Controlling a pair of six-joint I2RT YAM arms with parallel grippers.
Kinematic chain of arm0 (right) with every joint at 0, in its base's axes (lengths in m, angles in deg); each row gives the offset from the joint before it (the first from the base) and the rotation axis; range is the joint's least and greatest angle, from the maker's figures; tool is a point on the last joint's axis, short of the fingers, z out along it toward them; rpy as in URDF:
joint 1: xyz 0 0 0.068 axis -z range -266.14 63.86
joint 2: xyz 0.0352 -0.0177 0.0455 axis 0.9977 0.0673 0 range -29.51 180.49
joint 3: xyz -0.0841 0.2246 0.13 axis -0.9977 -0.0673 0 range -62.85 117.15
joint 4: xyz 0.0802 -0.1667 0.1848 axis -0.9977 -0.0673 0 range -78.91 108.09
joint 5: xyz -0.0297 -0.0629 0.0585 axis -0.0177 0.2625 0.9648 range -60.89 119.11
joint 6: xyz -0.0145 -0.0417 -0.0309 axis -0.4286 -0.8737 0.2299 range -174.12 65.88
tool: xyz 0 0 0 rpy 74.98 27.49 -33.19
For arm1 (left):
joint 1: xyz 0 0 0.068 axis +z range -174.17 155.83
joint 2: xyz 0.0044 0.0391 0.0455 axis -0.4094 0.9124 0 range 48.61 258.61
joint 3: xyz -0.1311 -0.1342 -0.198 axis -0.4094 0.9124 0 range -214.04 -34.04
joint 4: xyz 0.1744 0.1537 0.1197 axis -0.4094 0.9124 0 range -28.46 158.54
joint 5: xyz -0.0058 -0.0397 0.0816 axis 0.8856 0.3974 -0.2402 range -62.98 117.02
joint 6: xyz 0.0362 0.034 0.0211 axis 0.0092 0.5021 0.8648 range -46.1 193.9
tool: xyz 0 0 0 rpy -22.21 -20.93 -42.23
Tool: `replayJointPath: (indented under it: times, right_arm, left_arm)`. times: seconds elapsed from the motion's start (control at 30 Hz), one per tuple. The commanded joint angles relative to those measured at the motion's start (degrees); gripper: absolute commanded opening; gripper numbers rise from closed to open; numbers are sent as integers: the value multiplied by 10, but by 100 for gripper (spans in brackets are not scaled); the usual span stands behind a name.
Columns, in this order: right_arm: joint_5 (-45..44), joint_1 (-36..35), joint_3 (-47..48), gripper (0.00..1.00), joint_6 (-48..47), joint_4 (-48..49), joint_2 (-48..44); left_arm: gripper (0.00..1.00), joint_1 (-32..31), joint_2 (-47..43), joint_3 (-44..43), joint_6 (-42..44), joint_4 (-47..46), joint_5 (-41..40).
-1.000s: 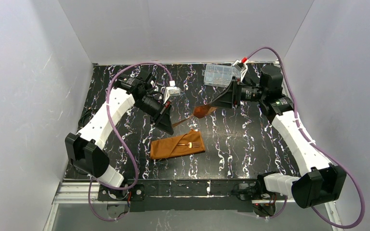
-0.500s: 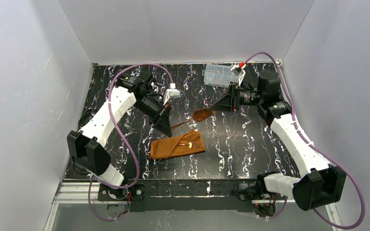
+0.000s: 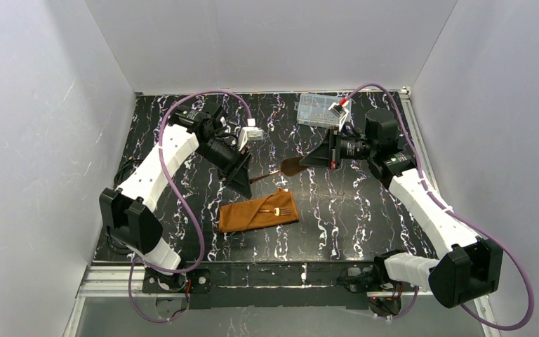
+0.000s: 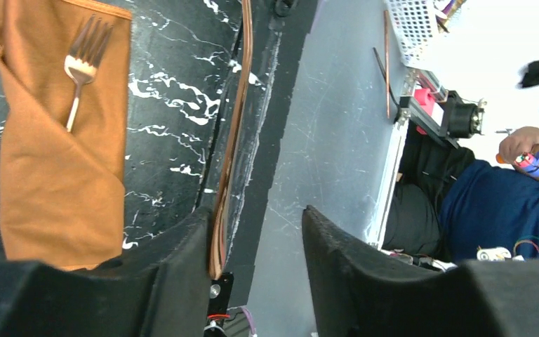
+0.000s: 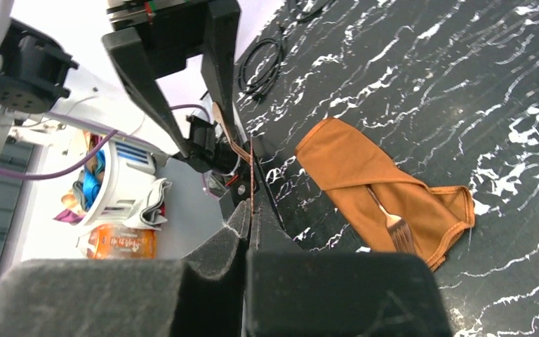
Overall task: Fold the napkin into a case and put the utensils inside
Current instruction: Insert the spoon into the folded napkin.
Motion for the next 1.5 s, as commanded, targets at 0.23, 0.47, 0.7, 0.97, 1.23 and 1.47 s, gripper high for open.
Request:
replayJointPath:
  times: [0.23,0.47,0.7,0.97,1.23,1.47]
  right_arm:
    - [-200,3,-82,1,-97,-170,24]
    - [-217,3,-115,1,-103,-193,44]
    - [-210,3,-139,1,-73,-166,45]
    - [-186,3,-173,1,5,-83,51]
    - [-154,3,-176,1,47,-36,57]
    - [-156,3,-189,1,76,-7,67]
  left_arm:
    - [50,50,-14,62,38,-16,-100]
    - [42,93,-22,173,82,-48,-168]
    - [37,100,-29,256,51,-117,-206]
    - [36,103,-45,313,-21,-208,-236]
    - [29,103,-11,313,-47,-253,-313]
    - [28,104,21,307,-44,-255,-296]
